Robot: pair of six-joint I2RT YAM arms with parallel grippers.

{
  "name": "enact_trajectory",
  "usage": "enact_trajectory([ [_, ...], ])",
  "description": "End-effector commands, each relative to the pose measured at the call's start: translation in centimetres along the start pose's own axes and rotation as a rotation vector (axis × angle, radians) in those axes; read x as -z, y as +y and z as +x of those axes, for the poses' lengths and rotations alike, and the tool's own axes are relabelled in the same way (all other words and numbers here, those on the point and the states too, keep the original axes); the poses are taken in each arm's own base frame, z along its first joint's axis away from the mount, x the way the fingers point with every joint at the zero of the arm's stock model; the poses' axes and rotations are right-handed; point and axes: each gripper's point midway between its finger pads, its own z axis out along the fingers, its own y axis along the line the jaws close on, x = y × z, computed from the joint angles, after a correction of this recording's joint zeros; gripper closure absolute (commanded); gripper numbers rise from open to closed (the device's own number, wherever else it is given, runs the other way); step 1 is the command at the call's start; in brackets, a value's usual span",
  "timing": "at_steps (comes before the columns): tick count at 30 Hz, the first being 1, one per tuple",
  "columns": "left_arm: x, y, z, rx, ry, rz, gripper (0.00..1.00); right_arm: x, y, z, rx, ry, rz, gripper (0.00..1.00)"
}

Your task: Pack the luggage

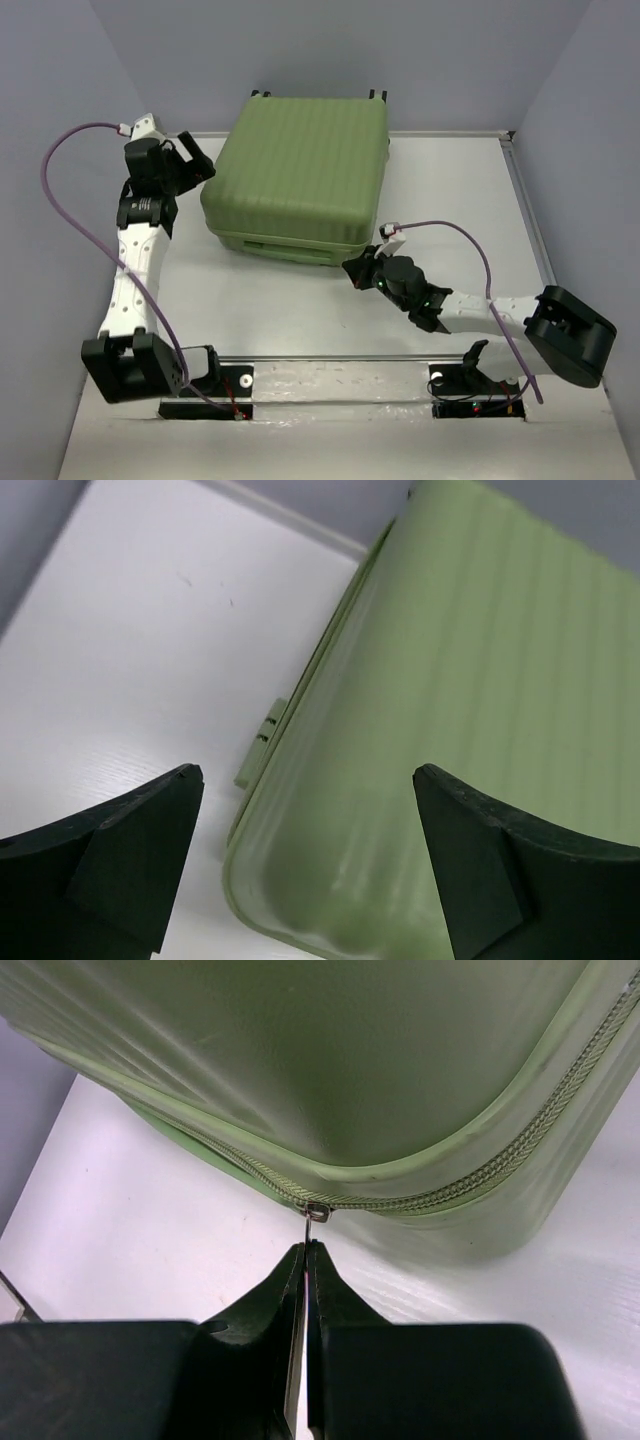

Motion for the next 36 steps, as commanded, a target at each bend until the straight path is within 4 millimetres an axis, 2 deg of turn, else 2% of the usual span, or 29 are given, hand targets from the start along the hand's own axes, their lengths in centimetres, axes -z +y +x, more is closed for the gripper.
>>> enact_trajectory([
  [1, -3.0, -1.4, 3.0, -0.006, 0.158, 0.179, 0.01, 0.7, 1.8, 1.4, 0.053, 0.068, -0.071, 0.93],
  [2, -3.8, -1.7, 3.4, -0.003, 0.18, 0.2, 0.01, 0.7, 1.8, 1.4, 0.056, 0.071, -0.073, 0.93],
  [4, -4.0, -3.5, 4.4, 0.012, 0.224, 0.317, 0.01, 0.7, 1.8, 1.6, 0.063, 0.076, -0.075, 0.93],
  [5, -4.5, -4.1, 5.6, 0.031, 0.273, 0.369, 0.01, 0.7, 1.8, 1.6, 0.063, 0.077, -0.076, 0.93],
  [9, -5.9, -3.3, 9.9, 0.062, 0.367, 0.357, 0.01, 0.3, 2.4, 1.7, 0.06, 0.086, -0.098, 0.93],
  [10, -5.6, -3.3, 12.0, 0.081, 0.406, 0.354, 0.07, 0.0, 2.9, 1.8, 0.059, 0.094, -0.111, 0.93],
  [11, -5.2, -4.0, 13.1, 0.098, 0.429, 0.389, 0.09, -0.2, 3.1, 1.8, 0.059, 0.1, -0.118, 0.93],
  [12, -5.0, -5.0, 13.4, 0.105, 0.419, 0.432, 0.11, -0.4, 3.7, 2.1, 0.061, 0.108, -0.136, 0.93],
  [13, -4.5, -5.4, 15.1, 0.152, 0.46, 0.441, 0.15, -0.7, 4.4, 2.3, 0.067, 0.118, -0.15, 0.93],
  [14, -3.8, -7.5, 15.1, 0.143, 0.432, 0.503, 0.18, -1.6, 6.1, 3.1, 0.093, 0.143, -0.179, 0.93],
  [15, -2.8, -9.1, 16.2, 0.137, 0.461, 0.539, 0.18, -2.1, 7.6, 3.3, 0.108, 0.147, -0.207, 0.93],
  [16, -2.2, -10.1, 16.5, 0.131, 0.473, 0.567, 0.18, -2.5, 8.9, 4.2, 0.136, 0.174, -0.221, 0.93],
  [17, -0.9, -11.8, 16.4, 0.131, 0.476, 0.616, 0.19, -2.9, 13.2, 3.5, 0.149, 0.146, -0.286, 0.93],
  [18, -0.2, -12.6, 16.2, 0.133, 0.476, 0.639, 0.2, -3.4, 14.6, 4.0, 0.179, 0.148, -0.306, 0.93],
  [19, 0.4, -13.0, 15.8, 0.135, 0.477, 0.66, 0.2, -4.5, 15.3, 5.6, 0.199, 0.178, -0.308, 0.93],
  [20, 1.5, -13.7, 14.6, 0.137, 0.453, 0.688, 0.2, -4.6, 17.2, 6.4, 0.213, 0.185, -0.343, 0.93],
  [21, 2.2, -13.7, 14.3, 0.135, 0.456, 0.69, 0.2, -5.4, 19.9, 5.1, 0.226, 0.144, -0.386, 0.93],
  [22, 2.6, -13.8, 13.9, 0.127, 0.45, 0.688, 0.2, -5.8, 21.0, 5.3, 0.24, 0.136, -0.403, 0.93],
  [23, 3.5, -14.0, 12.7, 0.111, 0.422, 0.703, 0.2, -7.1, 20.9, 6.6, 0.261, 0.15, -0.404, 0.93],
  [24, 4.1, -13.8, 12.9, 0.112, 0.441, 0.696, 0.2, -7.5, 23.2, 6.0, 0.267, 0.111, -0.459, 0.93],
  [25, 4.9, -13.9, 12.4, 0.108, 0.428, 0.707, 0.2, -8.5, 23.1, 7.8, 0.282, 0.14, -0.471, 0.93],
  [27, 5.5, -13.7, 12.7, 0.111, 0.438, 0.705, 0.2, -8.7, 25.0, 9.2, 0.266, 0.153, -0.516, 0.93],
  [31, 6.6, -13.8, 13.2, 0.148, 0.458, 0.734, 0.2, -9.6, 27.2, 11.6, 0.229, 0.167, -0.585, 0.93],
  [33, 6.8, -13.2, 13.2, 0.136, 0.447, 0.705, 0.2, -9.6, 28.4, 11.6, 0.192, 0.135, -0.646, 0.93],
  [35, 7.6, -13.2, 12.8, 0.136, 0.435, 0.725, 0.19, -9.4, 27.4, 12.4, 0.211, 0.158, -0.635, 0.93],
  [36, 7.9, -13.0, 13.0, 0.129, 0.446, 0.715, 0.19, -8.4, 27.5, 11.2, 0.207, 0.14, -0.645, 0.93],
])
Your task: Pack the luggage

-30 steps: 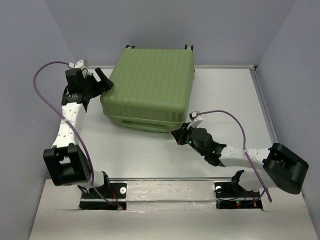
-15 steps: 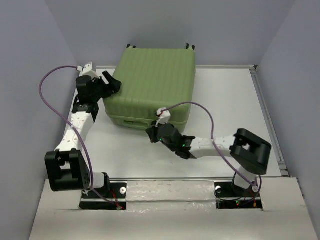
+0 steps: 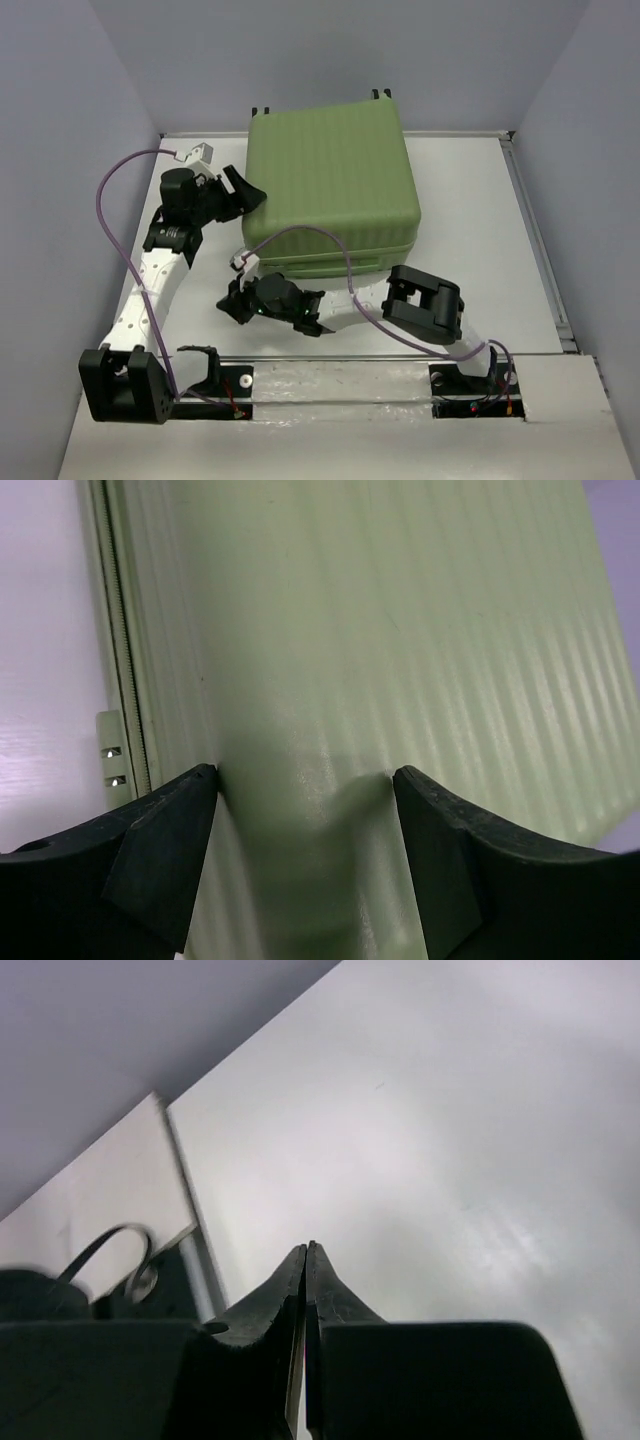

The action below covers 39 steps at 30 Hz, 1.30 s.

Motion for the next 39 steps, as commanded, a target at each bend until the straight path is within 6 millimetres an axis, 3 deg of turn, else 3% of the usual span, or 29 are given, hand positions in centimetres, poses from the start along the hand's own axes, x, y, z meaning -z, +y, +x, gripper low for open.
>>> enact_trajectory([
  [1, 3.1, -6.5, 2.5, 0.0, 0.113, 0.255, 0.18, 2.4, 4.2, -1.9, -0.02, -0.064, -0.163, 0.93],
  [2, 3.3, -6.5, 2.6, 0.007, 0.112, 0.256, 0.18, 3.7, 3.7, -1.8, -0.022, -0.07, -0.152, 0.93],
  [3, 3.3, -6.7, 3.0, 0.013, 0.12, 0.275, 0.18, 6.5, 2.9, -1.4, -0.02, -0.059, -0.136, 0.93],
  [5, 3.3, -7.3, 3.3, 0.015, 0.119, 0.293, 0.18, 9.3, 1.8, -1.0, -0.013, -0.042, -0.103, 0.93],
  [6, 3.3, -7.4, 3.5, 0.014, 0.119, 0.299, 0.18, 11.4, -0.3, 2.0, -0.008, 0.057, -0.037, 0.91],
  [7, 3.2, -7.4, 4.1, 0.018, 0.126, 0.299, 0.17, 13.1, 0.1, 0.1, -0.001, 0.043, -0.027, 0.75],
  [8, 3.2, -7.4, 4.2, 0.017, 0.123, 0.297, 0.17, 14.4, -0.2, 0.2, 0.008, 0.078, -0.009, 0.65],
  [9, 3.2, -7.4, 4.1, 0.011, 0.102, 0.291, 0.17, 16.2, -3.0, 1.7, 0.012, 0.155, 0.135, 0.54],
  [10, 3.3, -7.4, 4.0, 0.007, 0.093, 0.287, 0.17, 17.8, -5.2, 1.5, 0.012, 0.166, 0.219, 0.37],
  [11, 3.2, -7.2, 4.1, 0.005, 0.086, 0.28, 0.17, 19.7, -6.0, -2.1, -0.011, 0.085, 0.262, 0.32],
  [12, 3.2, -7.2, 4.1, 0.004, 0.083, 0.279, 0.17, 21.2, -7.4, -3.4, -0.029, 0.065, 0.304, 0.27],
  [13, 3.1, -7.1, 4.4, 0.001, 0.087, 0.277, 0.17, 23.3, -11.3, -4.5, -0.07, 0.051, 0.402, 0.22],
  [14, 3.1, -7.2, 4.5, -0.001, 0.087, 0.275, 0.17, 24.6, -12.6, -6.4, -0.089, 0.004, 0.431, 0.21],
  [15, 3.0, -7.2, 4.4, -0.006, 0.078, 0.267, 0.17, 26.6, -12.8, -9.7, -0.103, -0.09, 0.436, 0.21],
  [19, 2.3, -7.4, 3.1, -0.048, 0.021, 0.209, 0.17, 30.9, -15.6, -14.9, -0.039, -0.158, 0.581, 0.16],
  [23, 0.9, -10.8, 3.2, -0.082, 0.041, 0.238, 0.16, 35.7, -19.9, -19.6, 0.014, -0.243, 0.852, 0.09],
  [24, 0.7, -12.2, 4.2, -0.098, 0.05, 0.254, 0.16, 37.8, -21.8, -21.1, 0.006, -0.287, 0.937, 0.07],
  [27, 0.1, -14.4, 7.3, -0.089, 0.105, 0.301, 0.16, 40.5, -24.8, -23.3, -0.011, -0.319, 0.992, 0.07],
  [28, 0.4, -16.3, 9.1, -0.101, 0.132, 0.348, 0.16, 43.3, -26.7, -25.5, -0.027, -0.381, 1.06, 0.07],
  [29, 0.4, -16.7, 10.6, -0.092, 0.16, 0.354, 0.16, 42.7, -27.9, -25.7, -0.045, -0.348, 1.017, 0.07],
  [32, 1.1, -18.9, 14.0, -0.083, 0.214, 0.417, 0.16, 44.1, -32.5, -28.1, -0.087, -0.33, 1.032, 0.06],
  [34, 1.5, -20.2, 15.2, -0.085, 0.228, 0.447, 0.16, 43.2, -34.3, -28.7, -0.094, -0.281, 0.978, 0.06],
  [35, 2.2, -21.4, 15.9, -0.098, 0.236, 0.468, 0.16, 41.6, -35.6, -29.2, -0.108, -0.232, 0.881, 0.06],
  [37, 2.8, -22.5, 15.1, -0.12, 0.2, 0.484, 0.15, 38.9, -36.2, -29.4, -0.103, -0.172, 0.749, 0.06],
  [38, 3.9, -23.8, 13.0, -0.119, 0.147, 0.511, 0.15, 37.5, -35.2, -31.3, -0.079, -0.163, 0.645, 0.06],
  [39, 3.9, -23.5, 11.6, -0.129, 0.099, 0.466, 0.14, 36.1, -37.0, -29.5, -0.128, -0.089, 0.612, 0.07],
])
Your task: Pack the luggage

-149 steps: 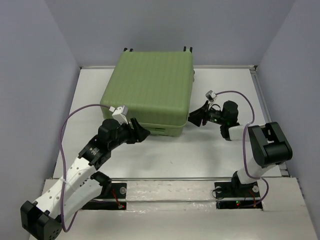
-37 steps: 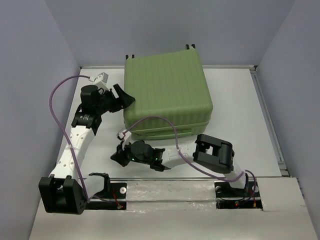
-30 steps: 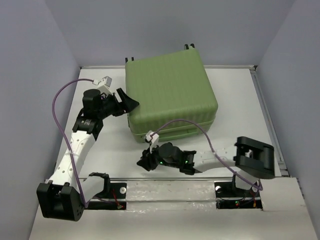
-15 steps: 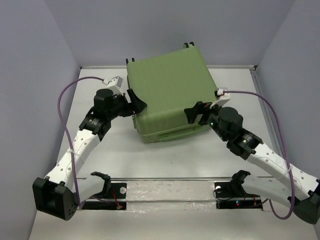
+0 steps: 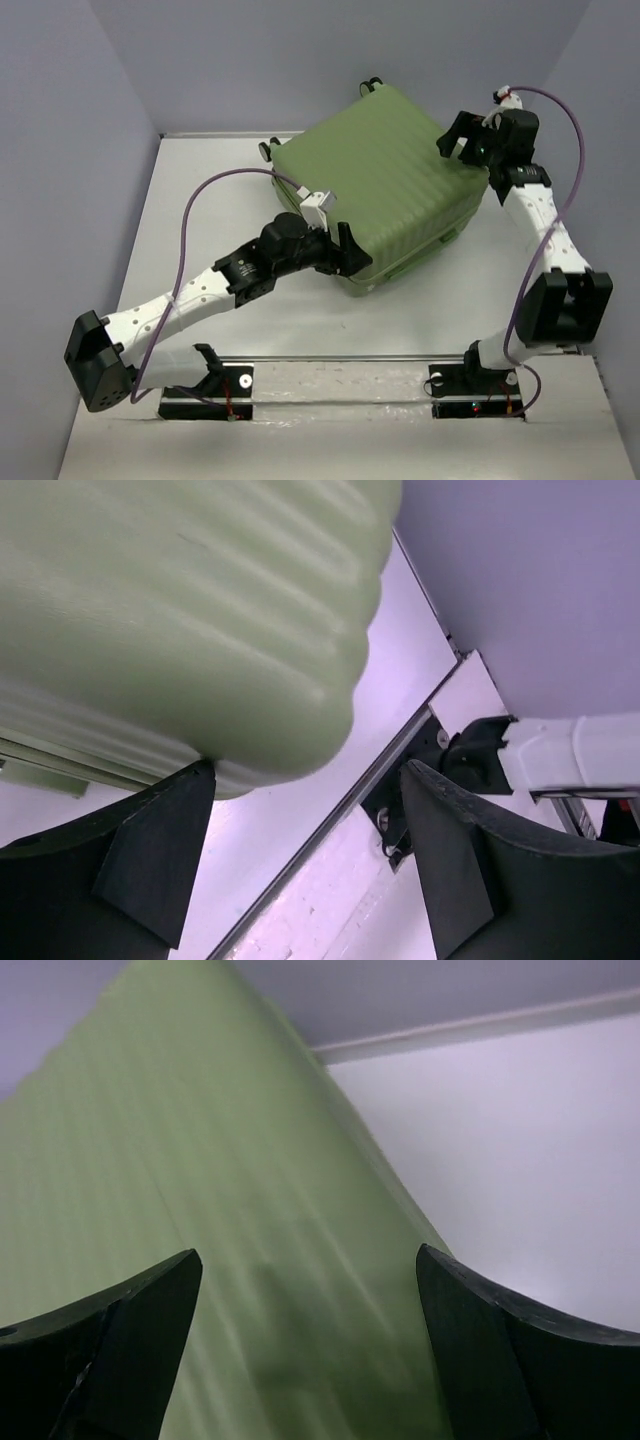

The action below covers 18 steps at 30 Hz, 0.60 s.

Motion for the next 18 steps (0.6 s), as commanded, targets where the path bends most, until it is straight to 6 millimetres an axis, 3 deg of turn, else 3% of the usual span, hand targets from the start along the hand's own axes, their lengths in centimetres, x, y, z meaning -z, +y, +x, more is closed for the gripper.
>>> enact_trajectory([
  [1, 2.8, -4.5, -7.3, -0.057, -0.23, 0.033, 0.12, -3.0, 6.8, 1.7, 0.054, 0.199, -0.433, 0.07],
  [2, 4.5, -5.4, -11.3, -0.118, -0.329, -0.01, 0.07, -3.2, 7.6, 0.8, 0.062, 0.189, -0.477, 0.09],
  [3, 5.6, -2.8, -12.9, -0.126, -0.377, -0.166, 0.05, -3.7, 7.4, 0.9, 0.054, 0.198, -0.466, 0.09],
  [5, 7.9, -0.9, -16.8, -0.116, -0.478, -0.245, 0.01, -4.3, 6.7, 0.7, 0.058, 0.189, -0.424, 0.09],
  [6, 9.8, 2.3, -20.2, -0.082, -0.561, -0.297, 0.01, -4.4, 6.6, 0.3, 0.065, 0.176, -0.411, 0.09],
  [9, 11.4, 8.4, -23.4, 0.02, -0.646, -0.375, 0.01, -4.0, 6.3, -1.2, 0.102, 0.127, -0.378, 0.09],
  [10, 11.7, 11.8, -24.9, 0.053, -0.654, -0.411, 0.01, -3.3, 6.6, -2.3, 0.128, 0.098, -0.384, 0.08],
  [13, 10.6, 16.2, -26.8, 0.125, -0.608, -0.383, 0.01, -2.1, 6.9, -4.0, 0.154, 0.049, -0.376, 0.07],
  [14, 8.6, 18.9, -27.0, 0.167, -0.558, -0.391, 0.01, -1.3, 7.2, -4.7, 0.157, 0.029, -0.38, 0.07],
  [16, 6.5, 20.0, -27.1, 0.22, -0.504, -0.308, 0.01, -0.4, 7.7, -5.2, 0.149, 0.015, -0.392, 0.06],
  [17, 5.1, 22.1, -27.0, 0.257, -0.476, -0.305, 0.01, 0.6, 8.2, -5.5, 0.154, 0.005, -0.418, 0.06],
  [18, 4.4, 22.3, -27.3, 0.264, -0.466, -0.263, 0.01, 1.0, 8.4, -5.7, 0.154, -0.008, -0.425, 0.06],
])
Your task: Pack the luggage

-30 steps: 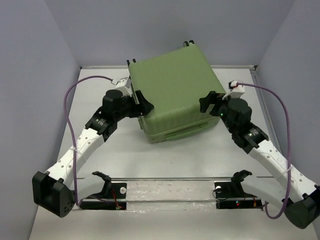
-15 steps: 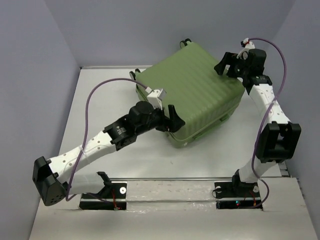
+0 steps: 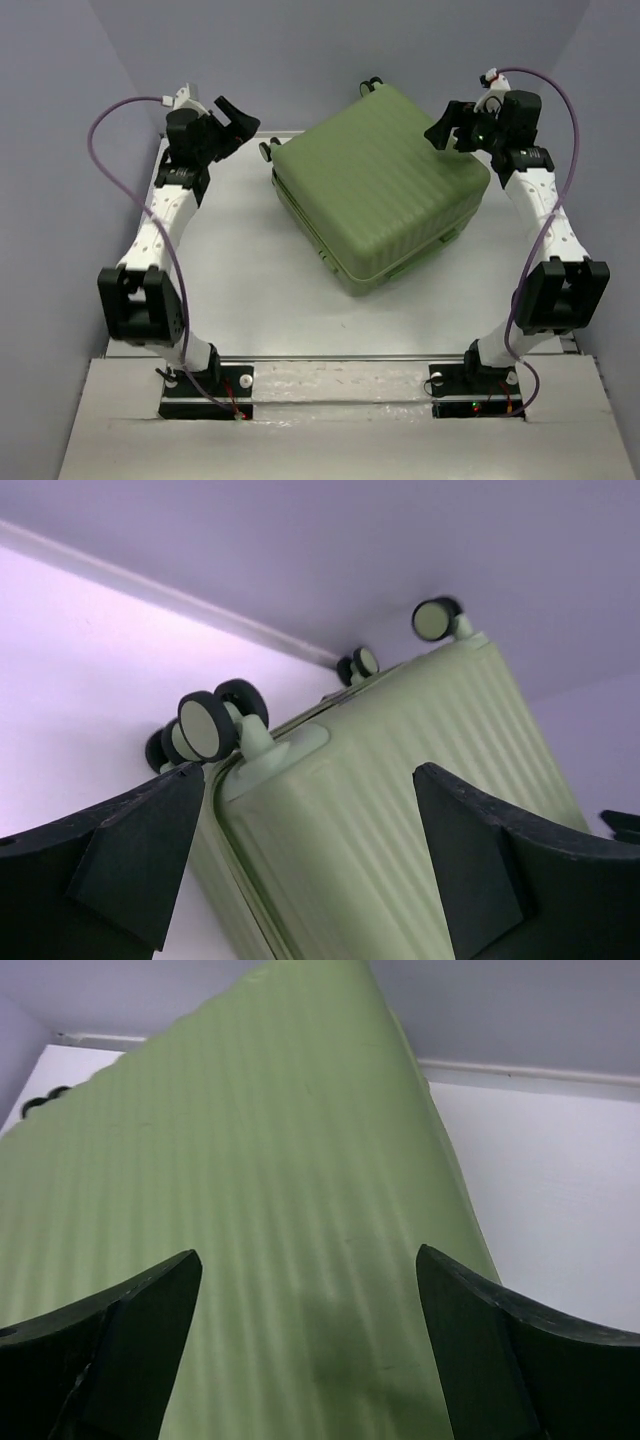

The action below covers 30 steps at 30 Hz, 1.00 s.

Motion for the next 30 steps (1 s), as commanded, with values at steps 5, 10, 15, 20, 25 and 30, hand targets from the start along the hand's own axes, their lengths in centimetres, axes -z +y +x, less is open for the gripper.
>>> enact_trajectory([
  [5, -8.8, 1.1, 5.2, 0.277, 0.229, 0.298, 0.01, 5.6, 6.5, -2.4, 0.073, -0.115, -0.203, 0.06],
  [10, -12.3, 2.3, 7.1, 0.366, 0.29, 0.319, 0.01, 6.8, 7.6, -1.5, 0.078, -0.14, -0.232, 0.06],
  [15, -14.6, 2.3, 8.5, 0.416, 0.301, 0.339, 0.01, 7.2, 8.9, -0.4, 0.073, -0.146, -0.275, 0.06],
  [20, -16.1, 1.1, 8.8, 0.515, 0.279, 0.412, 0.01, 7.2, 9.6, 1.4, 0.05, -0.126, -0.295, 0.06],
  [25, -15.0, -0.2, 7.5, 0.625, 0.197, 0.525, 0.06, 8.6, 10.1, 2.7, 0.004, -0.149, -0.289, 0.06],
  [30, -12.9, -1.1, 5.7, 0.707, 0.14, 0.609, 0.54, 9.2, 10.9, 5.5, -0.028, -0.123, -0.292, 0.06],
])
